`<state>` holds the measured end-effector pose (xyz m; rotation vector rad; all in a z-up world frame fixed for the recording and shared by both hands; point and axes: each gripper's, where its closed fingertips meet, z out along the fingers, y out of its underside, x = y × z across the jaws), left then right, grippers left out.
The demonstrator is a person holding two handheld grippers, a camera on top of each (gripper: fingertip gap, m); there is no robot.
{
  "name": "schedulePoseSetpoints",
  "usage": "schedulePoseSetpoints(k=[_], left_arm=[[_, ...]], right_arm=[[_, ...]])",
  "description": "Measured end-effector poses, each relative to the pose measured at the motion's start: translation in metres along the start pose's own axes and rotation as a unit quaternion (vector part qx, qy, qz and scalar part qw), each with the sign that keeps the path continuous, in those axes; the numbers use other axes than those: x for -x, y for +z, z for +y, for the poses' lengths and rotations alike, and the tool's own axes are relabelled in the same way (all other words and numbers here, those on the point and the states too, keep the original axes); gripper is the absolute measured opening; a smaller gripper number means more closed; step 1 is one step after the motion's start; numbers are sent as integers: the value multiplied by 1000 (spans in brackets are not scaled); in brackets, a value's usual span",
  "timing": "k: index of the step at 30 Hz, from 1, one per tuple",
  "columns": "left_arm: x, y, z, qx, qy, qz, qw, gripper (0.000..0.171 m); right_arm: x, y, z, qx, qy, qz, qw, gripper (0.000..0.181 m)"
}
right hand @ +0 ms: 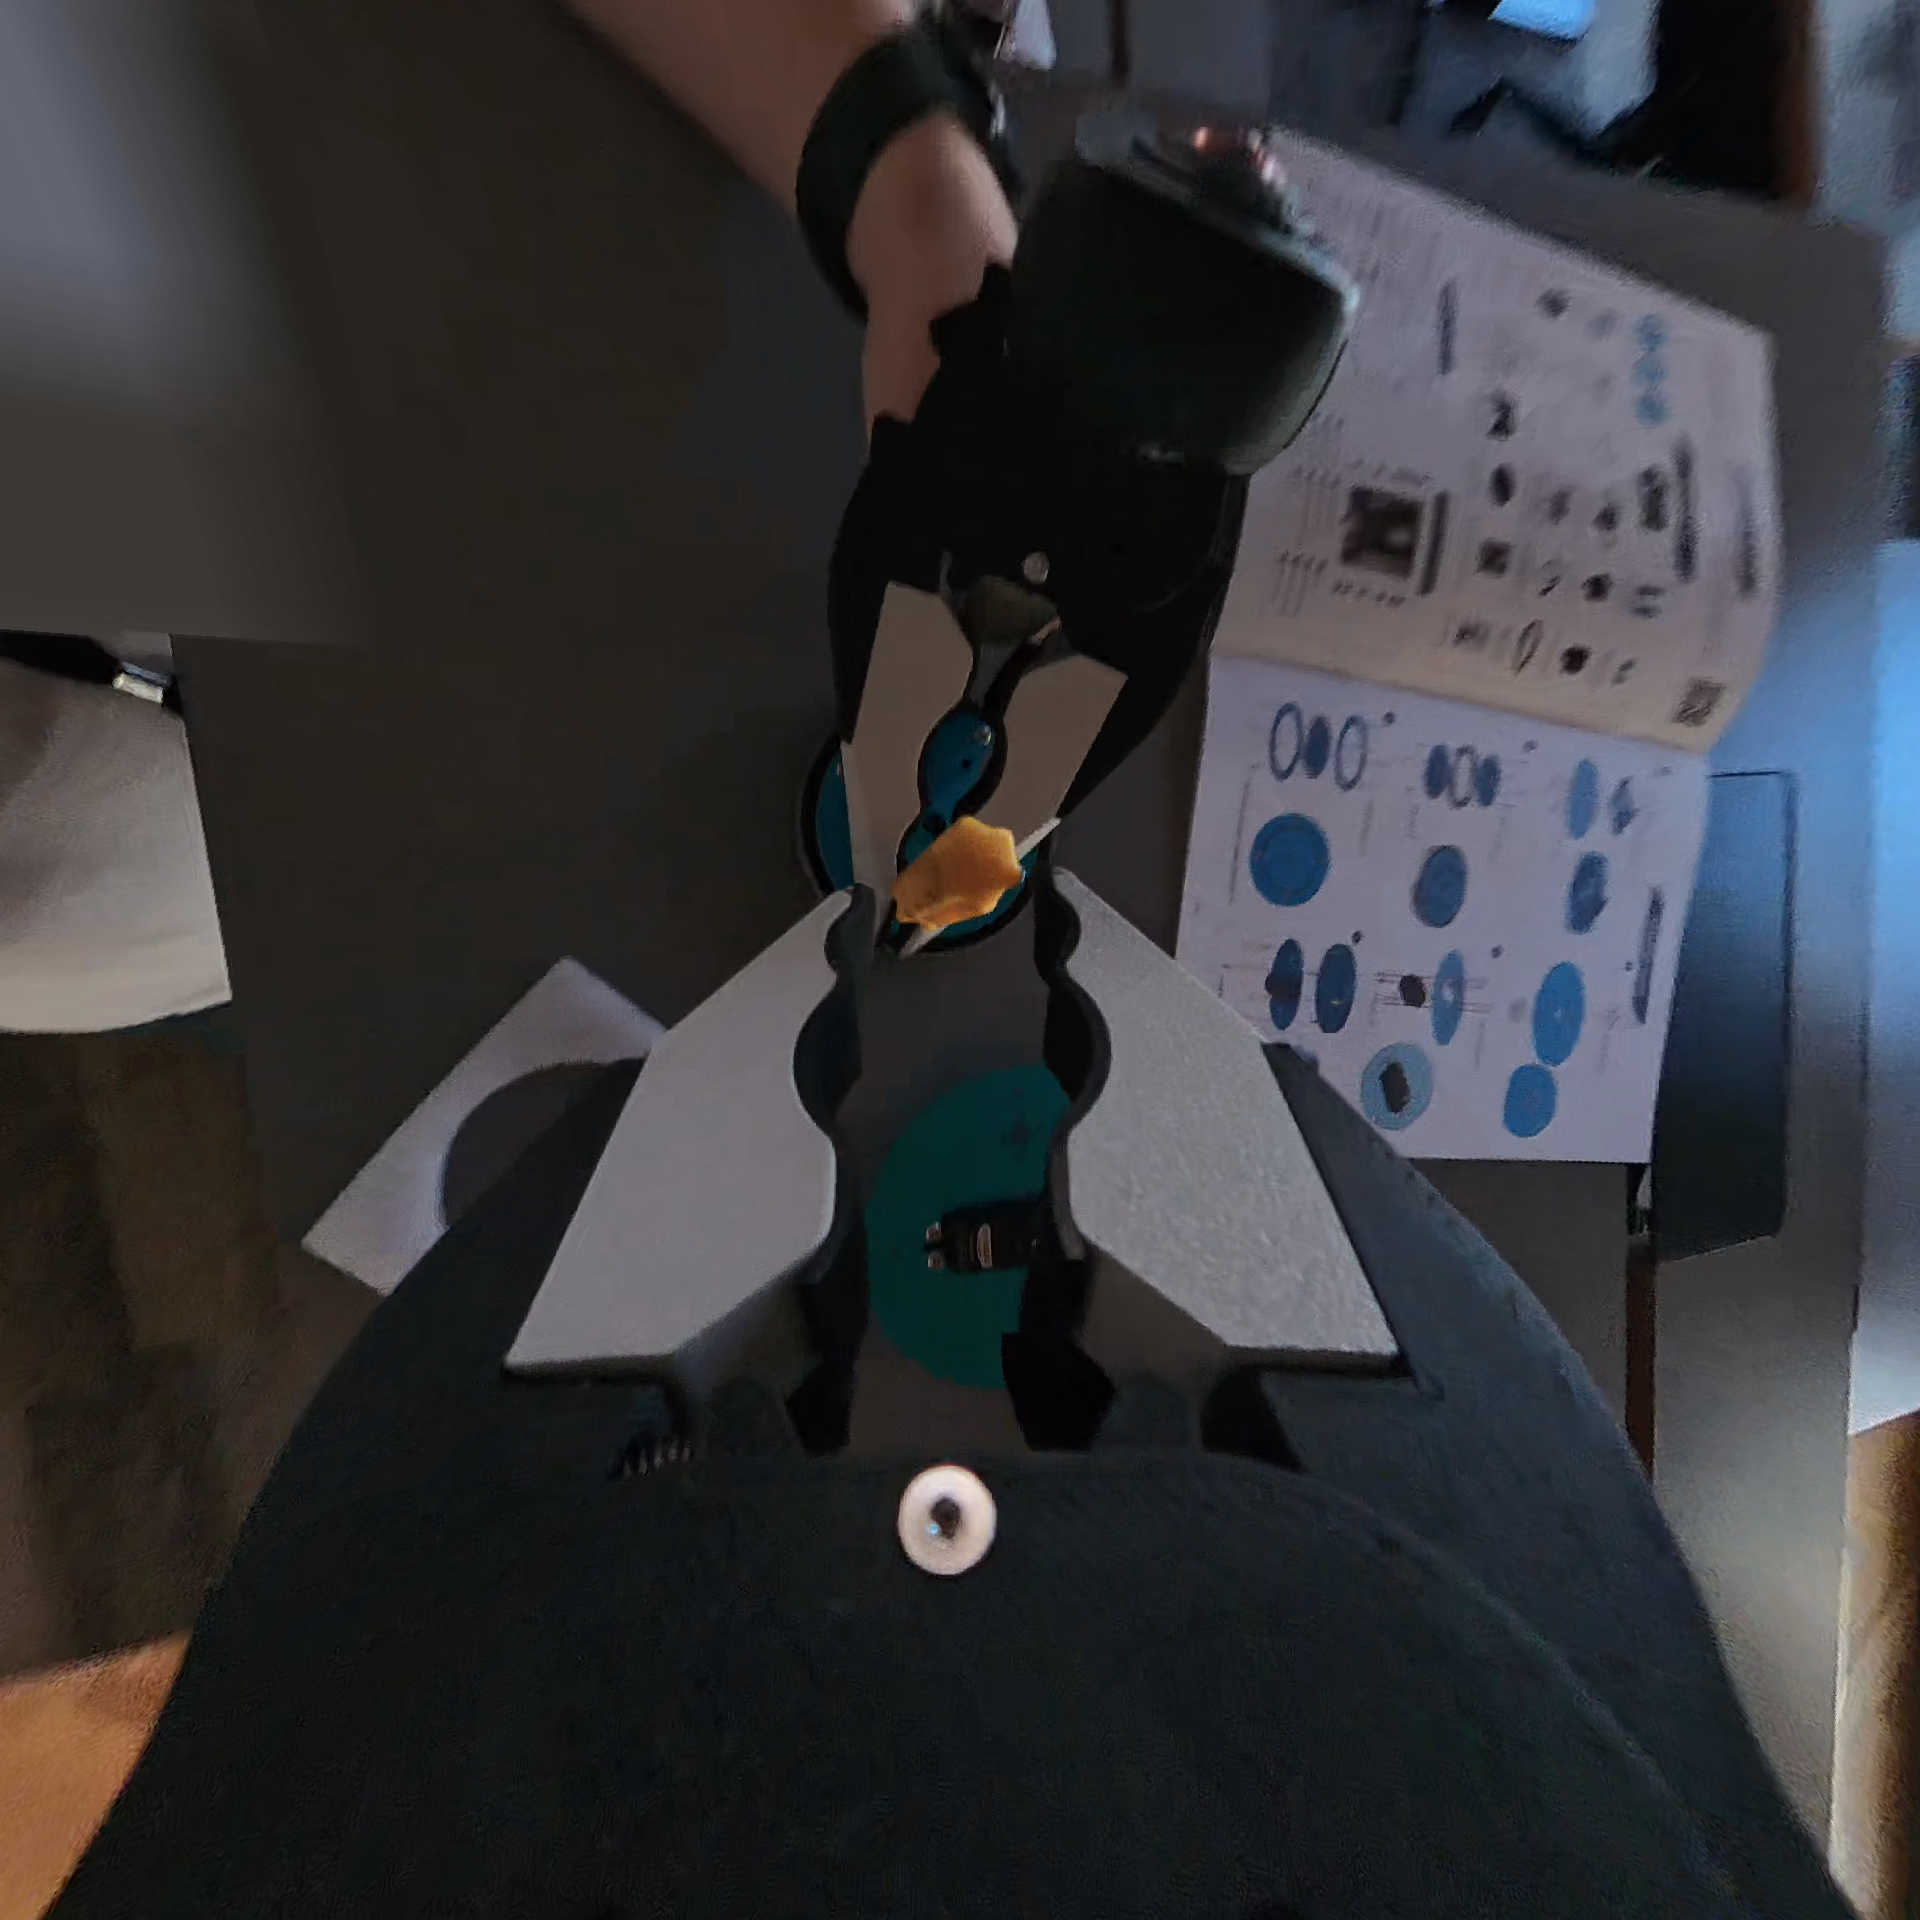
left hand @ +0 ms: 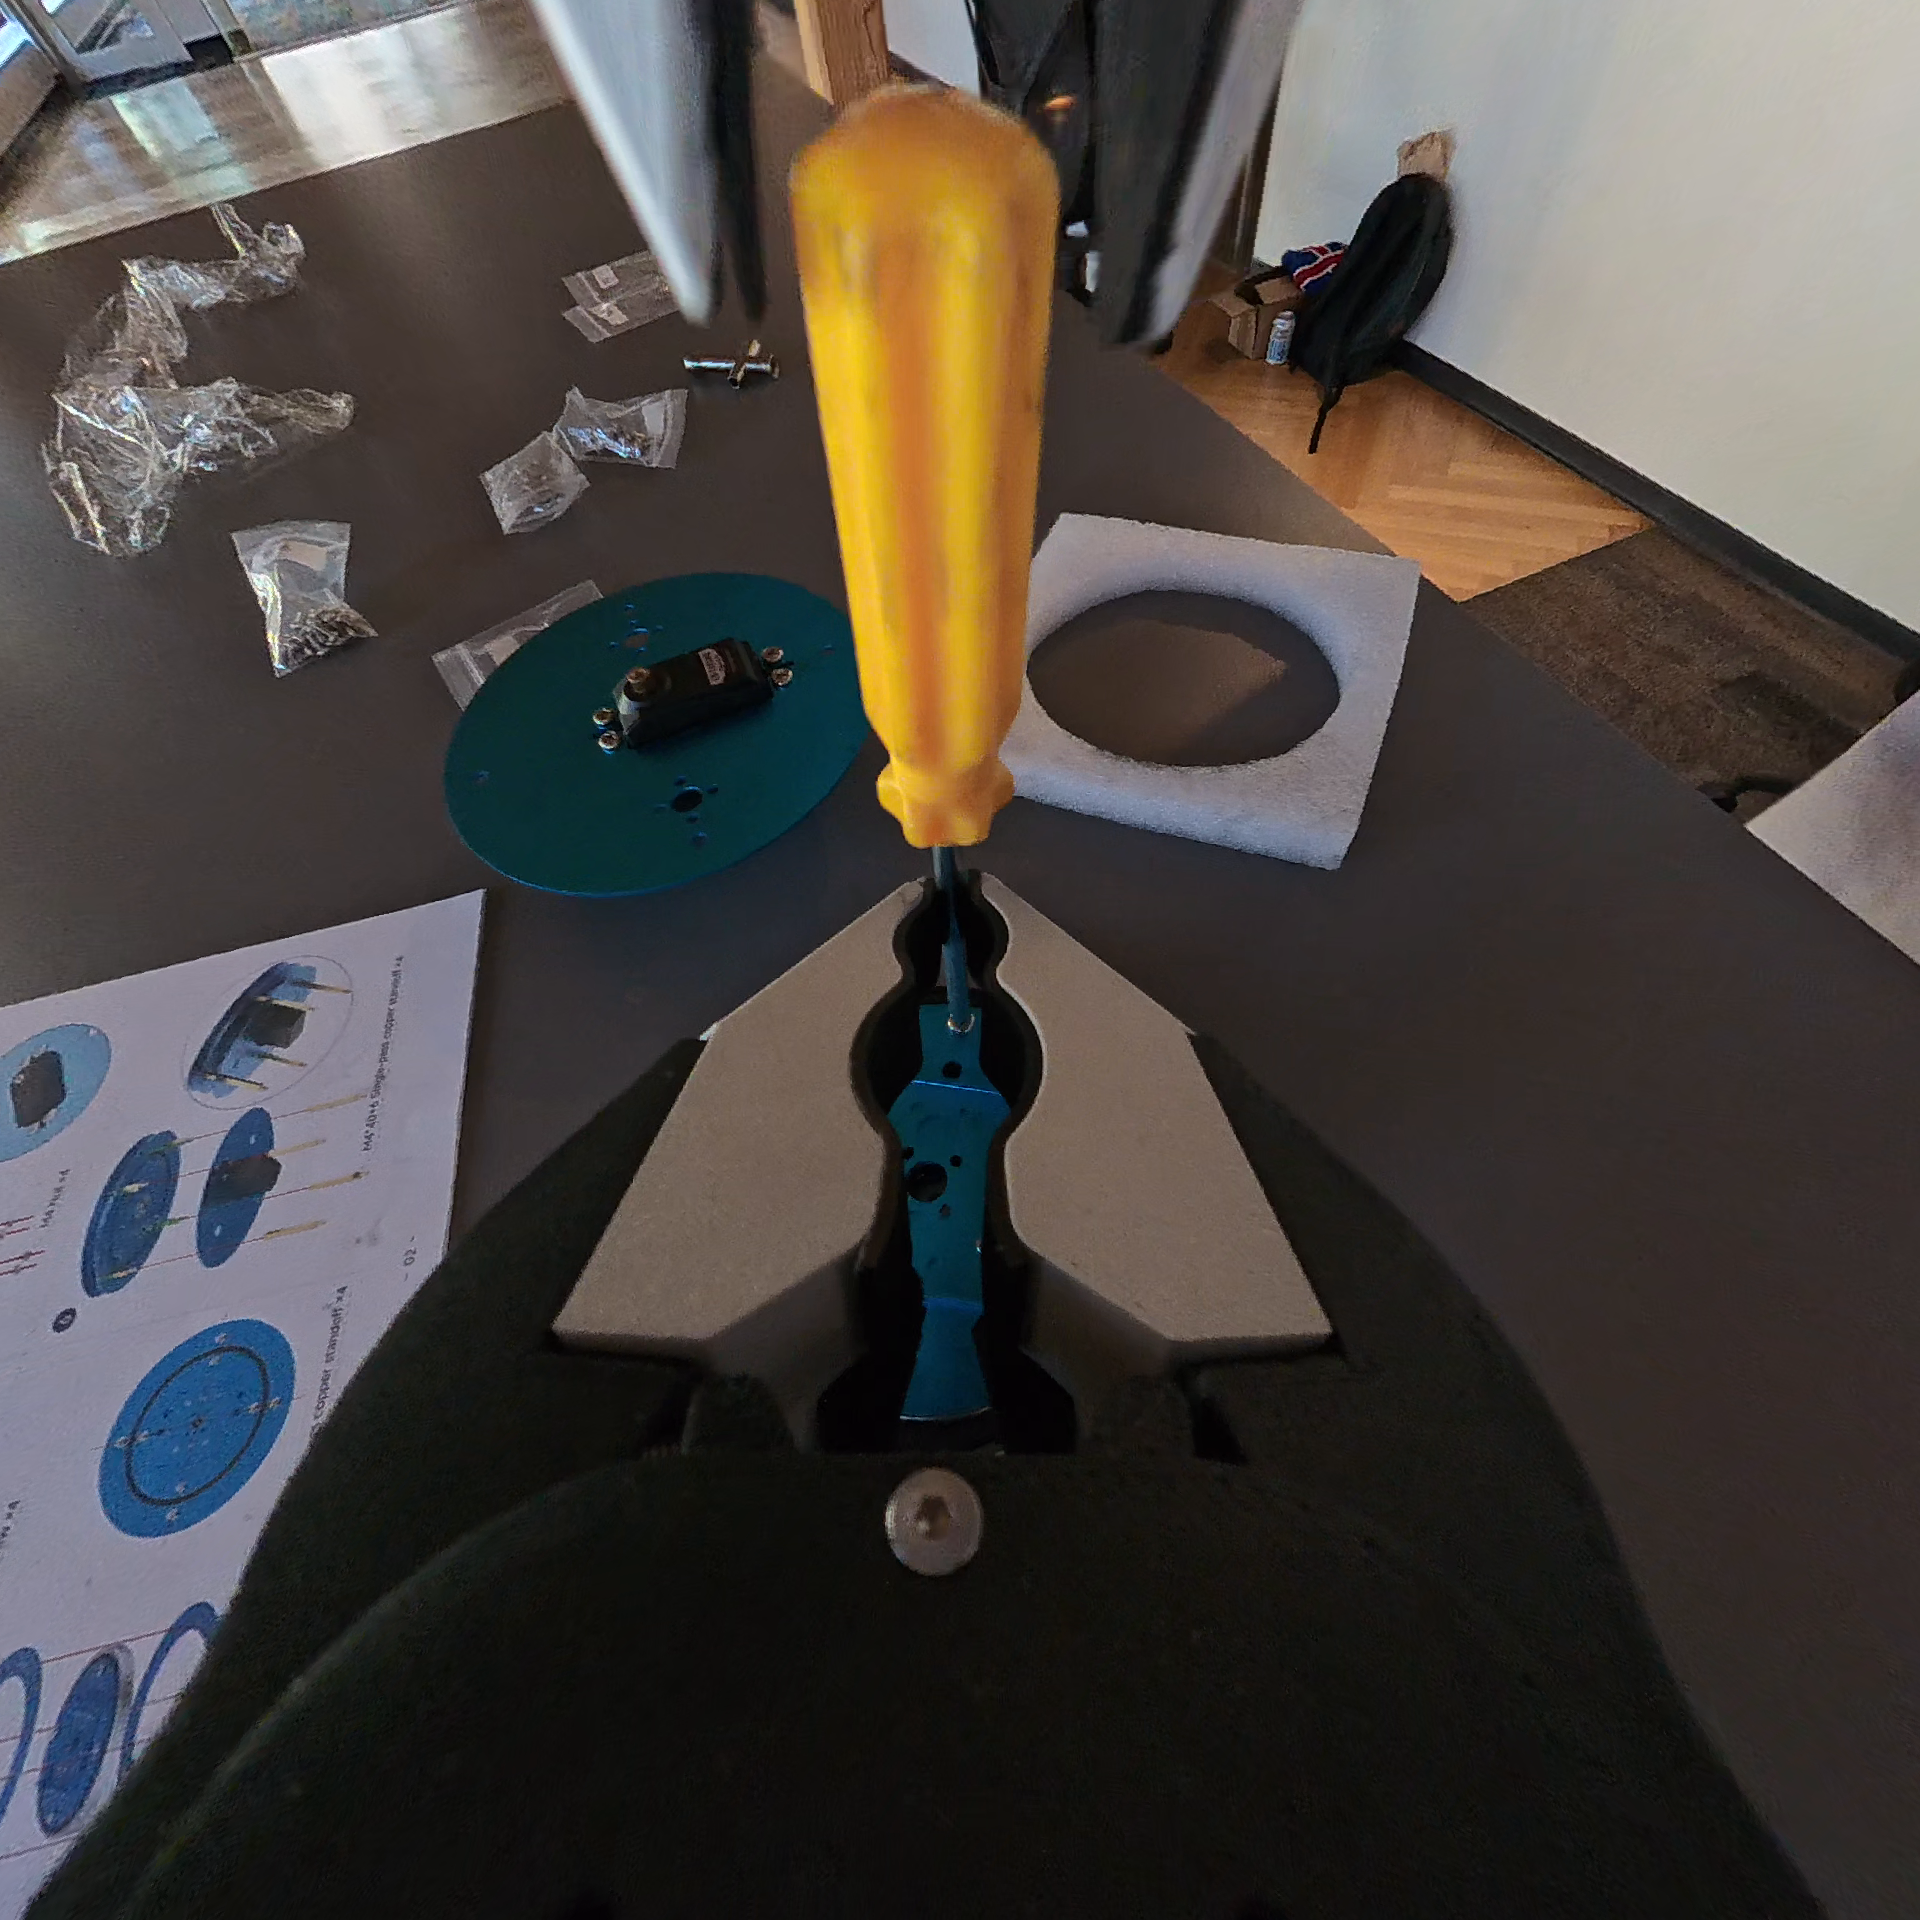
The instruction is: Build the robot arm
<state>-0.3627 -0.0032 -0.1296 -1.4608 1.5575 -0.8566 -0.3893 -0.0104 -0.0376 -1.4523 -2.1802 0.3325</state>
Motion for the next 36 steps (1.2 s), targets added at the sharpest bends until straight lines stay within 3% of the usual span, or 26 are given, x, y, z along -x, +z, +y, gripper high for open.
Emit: schedulePoseSetpoints(k=[4, 8, 19, 21, 23, 26, 30, 33, 36], left_arm=[[-1, 0, 0, 3, 0, 3, 1000, 3], [-1, 0, 0, 5, 2, 2, 1000, 3], [-1, 0, 2, 14, 1, 9, 1000, 3], [4, -4, 16, 60, 14, -5, 998, 32], [7, -11, 28, 86, 11, -8, 996, 44], [4, -15, 34, 85, -14, 12, 996, 44], [-4, -16, 34, 91, -15, 37, 995, 26], [-2, -16, 39, 108, -6, 24, 994, 47], [-1, -14, 39, 107, 0, 19, 994, 45]], right_arm=[[1, 10, 1, 18, -17, -26, 999, 19], [3, 7, -5, 3, -21, -27, 999, 22], [2, 7, 4, 59, -30, -34, 997, 19], [3, 7, 4, 60, -32, -41, 997, 19], [3, 7, 5, 61, -18, -52, 997, 18], [2, 8, 5, 56, -8, -61, 997, 18], [-1, 7, 8, 58, 12, -63, 996, 17], [-1, 6, 9, 50, 22, -66, 996, 17], [0, 6, 9, 53, 18, -66, 996, 17]])
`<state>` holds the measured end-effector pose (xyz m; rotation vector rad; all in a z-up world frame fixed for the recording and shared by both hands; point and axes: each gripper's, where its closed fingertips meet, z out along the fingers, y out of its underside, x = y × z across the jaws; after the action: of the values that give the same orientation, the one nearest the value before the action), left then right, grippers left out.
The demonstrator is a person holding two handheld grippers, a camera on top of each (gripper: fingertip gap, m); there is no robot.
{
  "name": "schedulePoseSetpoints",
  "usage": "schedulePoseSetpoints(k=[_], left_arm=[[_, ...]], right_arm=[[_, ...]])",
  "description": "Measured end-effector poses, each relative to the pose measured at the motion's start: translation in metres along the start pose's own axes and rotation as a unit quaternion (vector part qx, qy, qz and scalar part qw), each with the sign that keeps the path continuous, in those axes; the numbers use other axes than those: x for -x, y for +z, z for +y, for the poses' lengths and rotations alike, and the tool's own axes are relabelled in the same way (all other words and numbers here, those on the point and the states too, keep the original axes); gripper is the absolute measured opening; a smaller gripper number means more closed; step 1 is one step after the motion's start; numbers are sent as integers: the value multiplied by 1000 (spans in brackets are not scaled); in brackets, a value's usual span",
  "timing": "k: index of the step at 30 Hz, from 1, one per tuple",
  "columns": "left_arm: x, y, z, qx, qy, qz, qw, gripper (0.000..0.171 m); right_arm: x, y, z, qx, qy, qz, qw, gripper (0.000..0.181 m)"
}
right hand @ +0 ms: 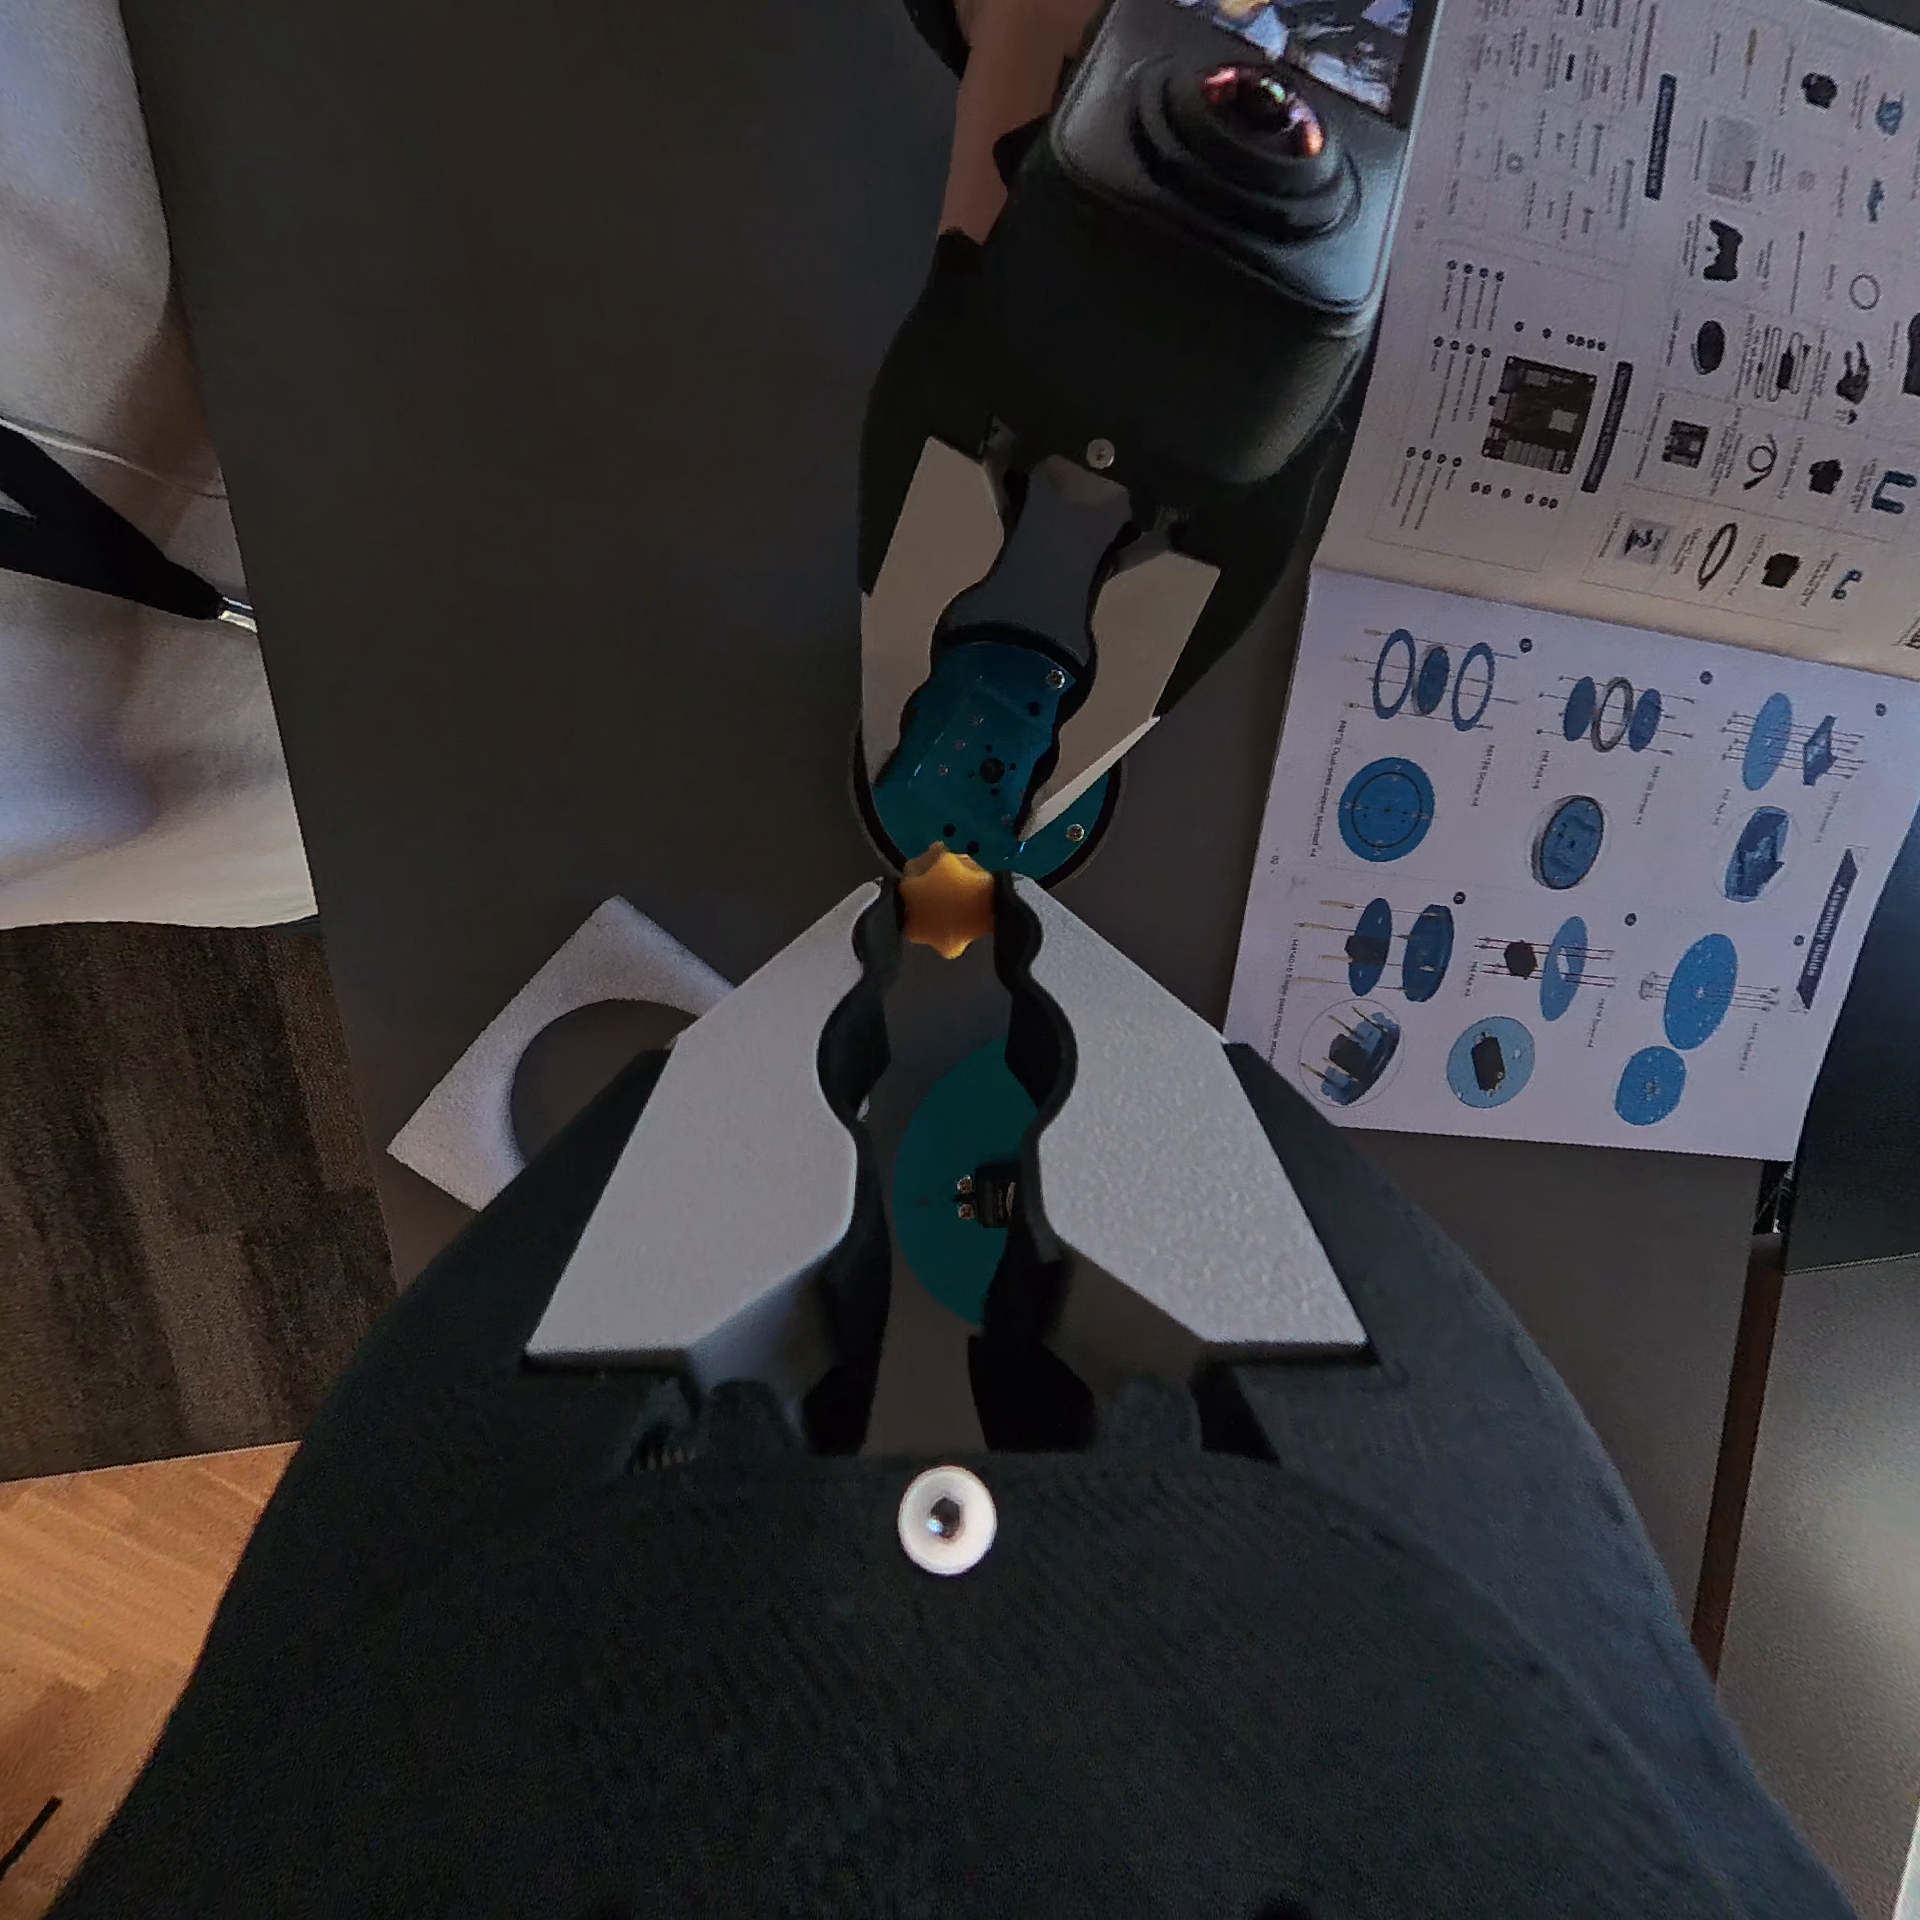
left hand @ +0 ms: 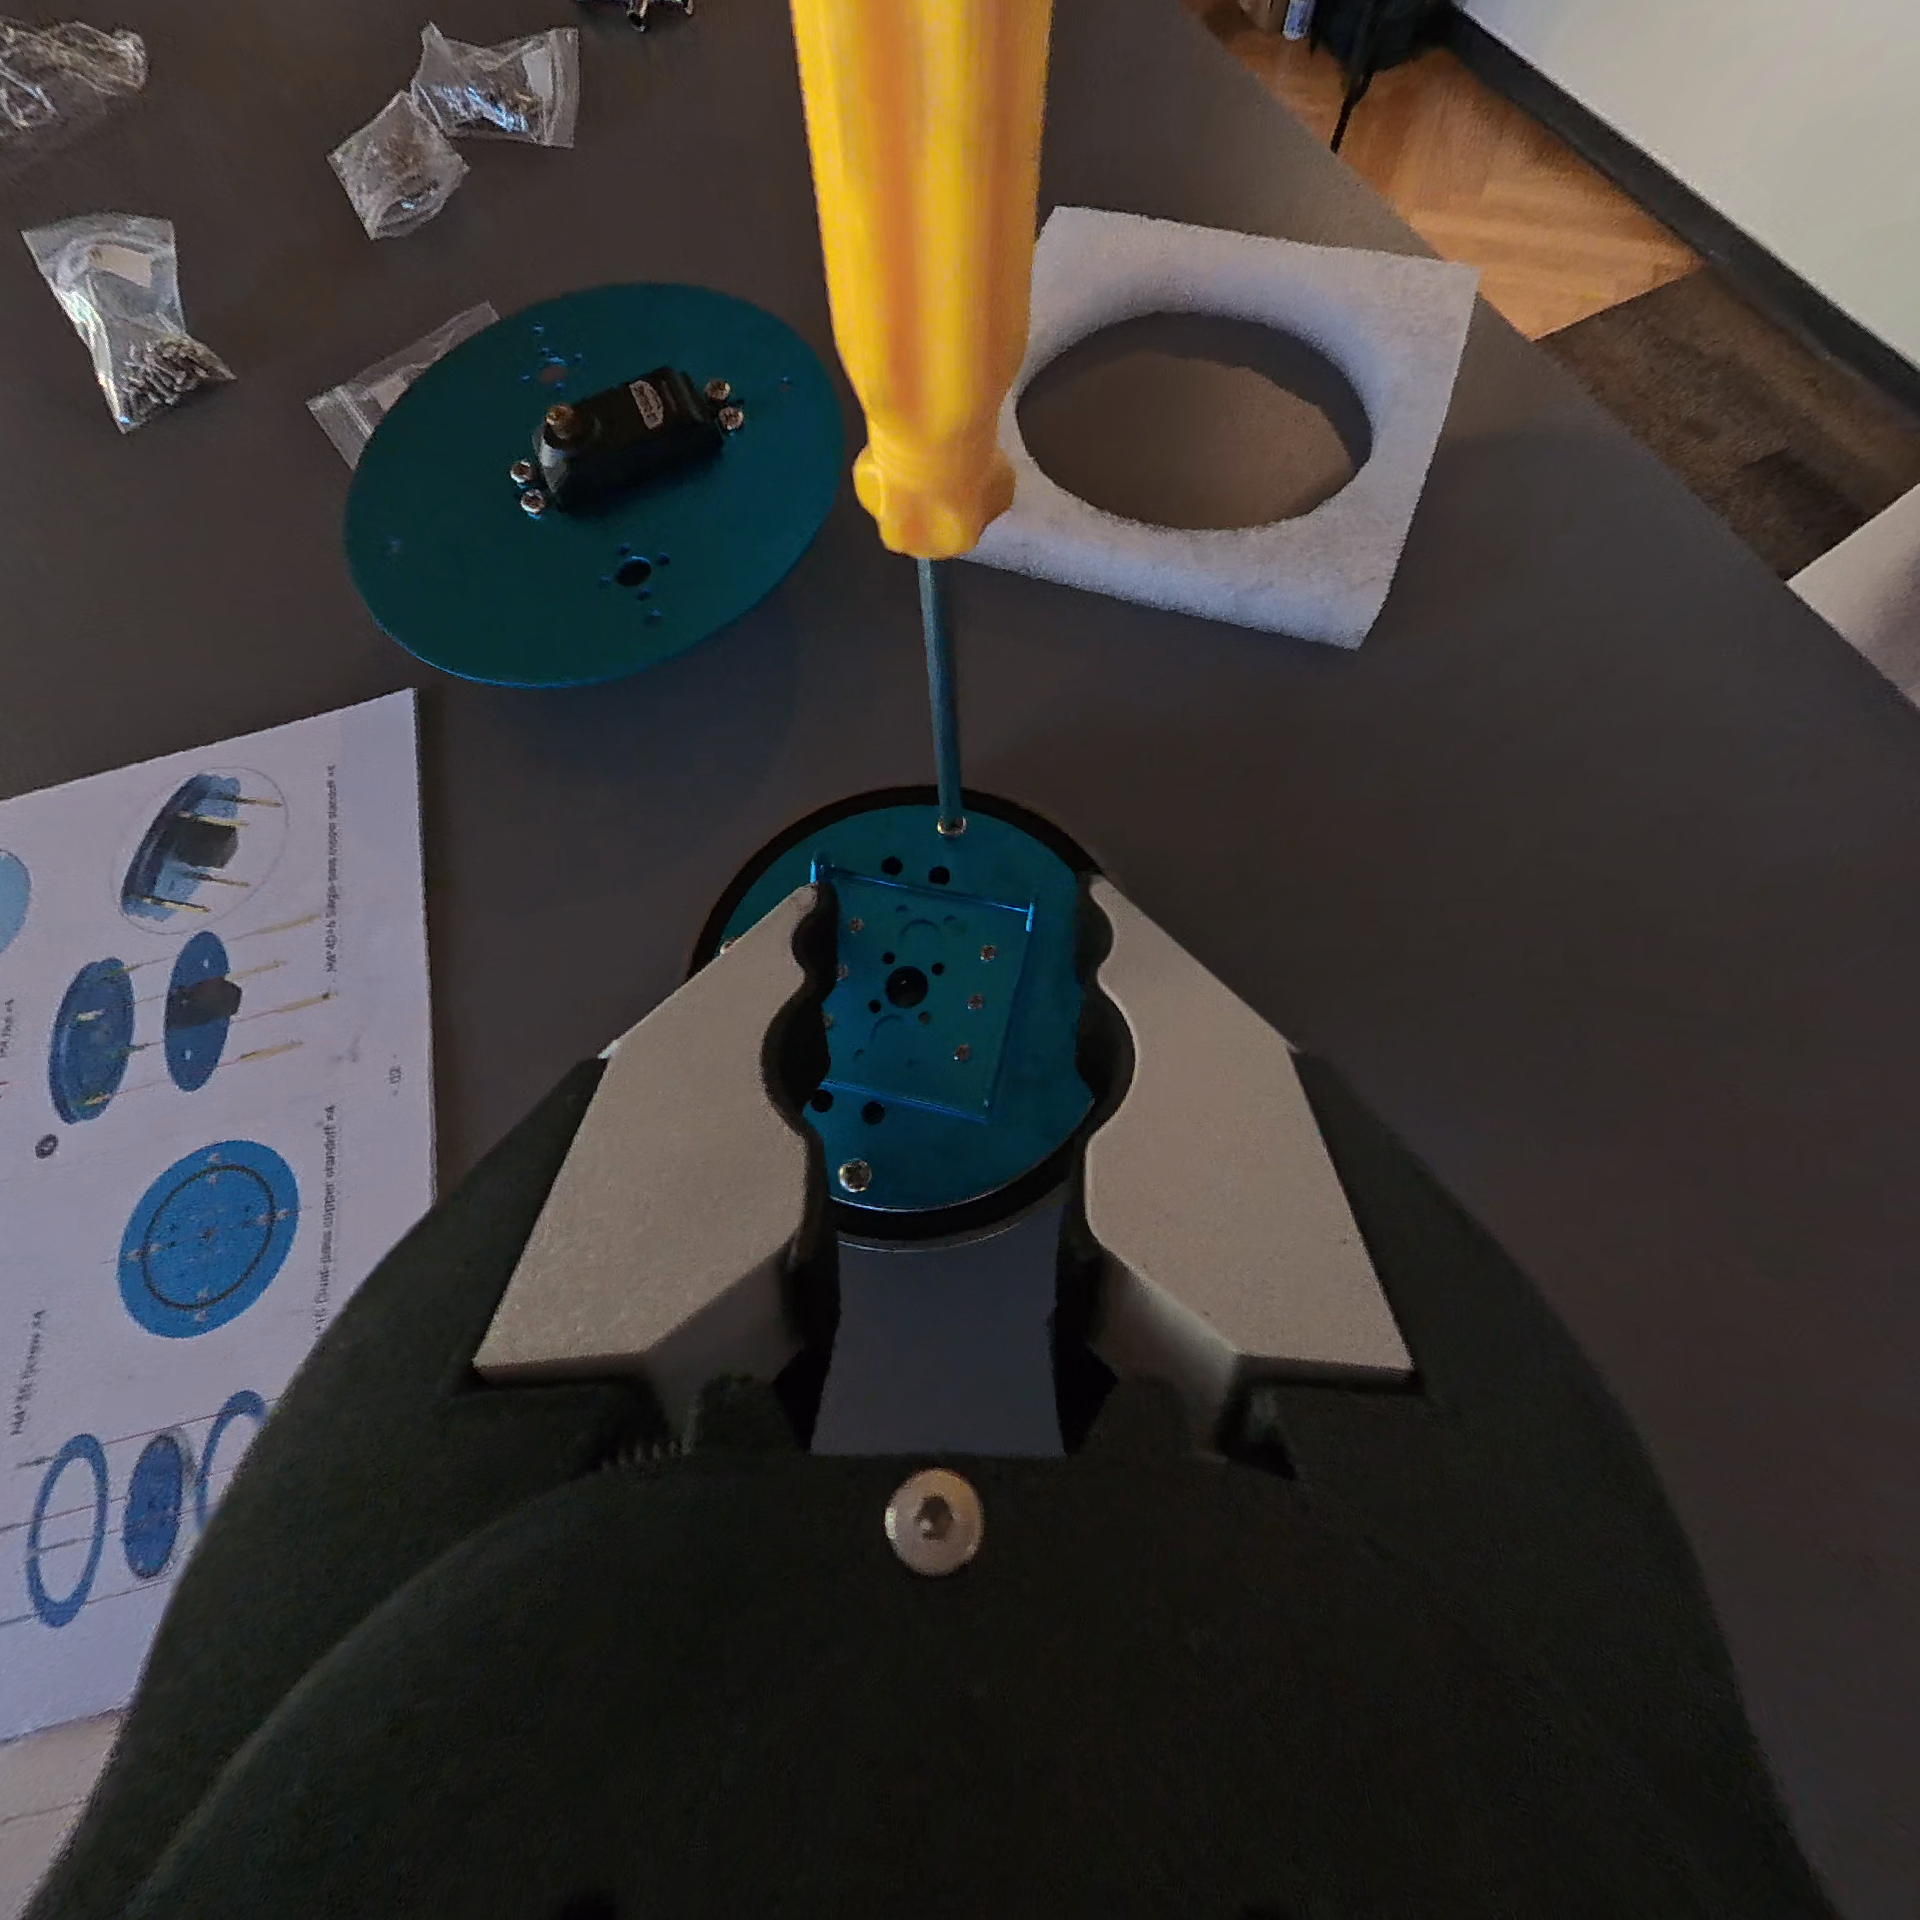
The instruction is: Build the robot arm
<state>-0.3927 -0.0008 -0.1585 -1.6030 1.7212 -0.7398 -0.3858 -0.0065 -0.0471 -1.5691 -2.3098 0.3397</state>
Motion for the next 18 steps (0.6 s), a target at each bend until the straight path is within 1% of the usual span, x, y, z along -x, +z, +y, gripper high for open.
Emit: schedulePoseSetpoints(k=[1, 4, 6, 8, 9, 11, 18], left_arm=[[1, 0, 0, 0, 4, -3, 1000, 43], [4, -6, -5, -20, 0, -4, 1000, 47], [10, -7, -2, -16, 1, -15, 1000, 56], [12, -2, 8, 9, -6, -8, 1000, 66], [10, -1, 6, 1, -19, 6, 1000, 62], [10, -1, 8, 0, -20, 9, 1000, 52], [10, -1, 7, -7, -29, -5, 1000, 52]], right_arm=[[0, 0, 0, 0, -1, -1, 1000, 17], [0, 0, -1, 0, -1, -3, 1000, 17], [0, 1, -2, -2, -2, -4, 1000, 17], [0, 1, -2, -4, 0, -5, 1000, 17], [0, 1, -3, -4, 2, -5, 1000, 17], [-1, 1, -2, -2, 9, -4, 1000, 17], [-4, 1, -1, -18, 84, 10, 996, 17]])
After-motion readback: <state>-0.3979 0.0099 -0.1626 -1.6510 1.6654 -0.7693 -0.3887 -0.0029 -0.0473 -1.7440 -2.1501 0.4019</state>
